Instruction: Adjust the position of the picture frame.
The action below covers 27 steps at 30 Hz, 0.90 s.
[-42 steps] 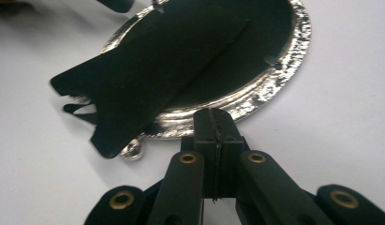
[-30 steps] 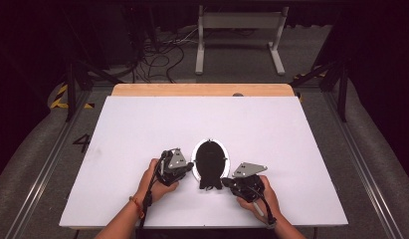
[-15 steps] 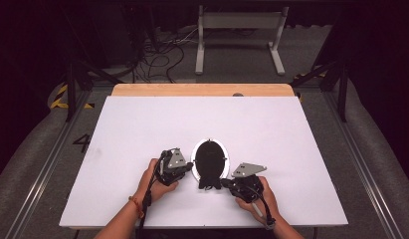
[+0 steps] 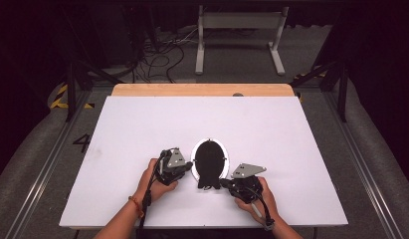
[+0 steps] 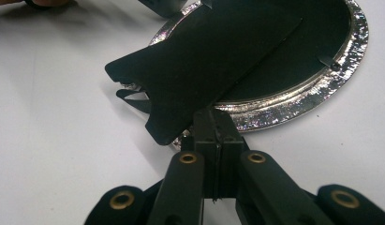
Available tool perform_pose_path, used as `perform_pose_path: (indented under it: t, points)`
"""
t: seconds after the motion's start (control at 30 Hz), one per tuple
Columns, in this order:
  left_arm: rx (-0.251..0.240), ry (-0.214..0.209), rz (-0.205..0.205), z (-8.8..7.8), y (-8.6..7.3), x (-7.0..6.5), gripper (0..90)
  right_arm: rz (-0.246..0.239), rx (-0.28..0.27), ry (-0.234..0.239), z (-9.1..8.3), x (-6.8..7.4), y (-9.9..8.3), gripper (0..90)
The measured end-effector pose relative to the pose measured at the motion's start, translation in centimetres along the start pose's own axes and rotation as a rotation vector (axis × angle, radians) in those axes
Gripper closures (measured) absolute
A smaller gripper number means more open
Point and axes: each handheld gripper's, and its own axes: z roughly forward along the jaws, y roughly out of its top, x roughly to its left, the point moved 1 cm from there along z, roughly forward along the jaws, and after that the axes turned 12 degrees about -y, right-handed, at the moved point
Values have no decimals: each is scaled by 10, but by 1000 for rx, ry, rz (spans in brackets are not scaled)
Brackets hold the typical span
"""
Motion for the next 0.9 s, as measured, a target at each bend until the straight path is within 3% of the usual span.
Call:
perform_pose_path:
  t: [0.67,0.8,0.9]
  points:
    - [-15,-6,-22,-3,-1,4,870,-23,-4,-15,3,5,3,900]
    - [-38,7,-21,-13,-2,4,843,-30,-2,-20,2,4,4,850]
    - [-85,14,1,-28,-4,1,770,-25,-12,-9,-2,-3,7,836]
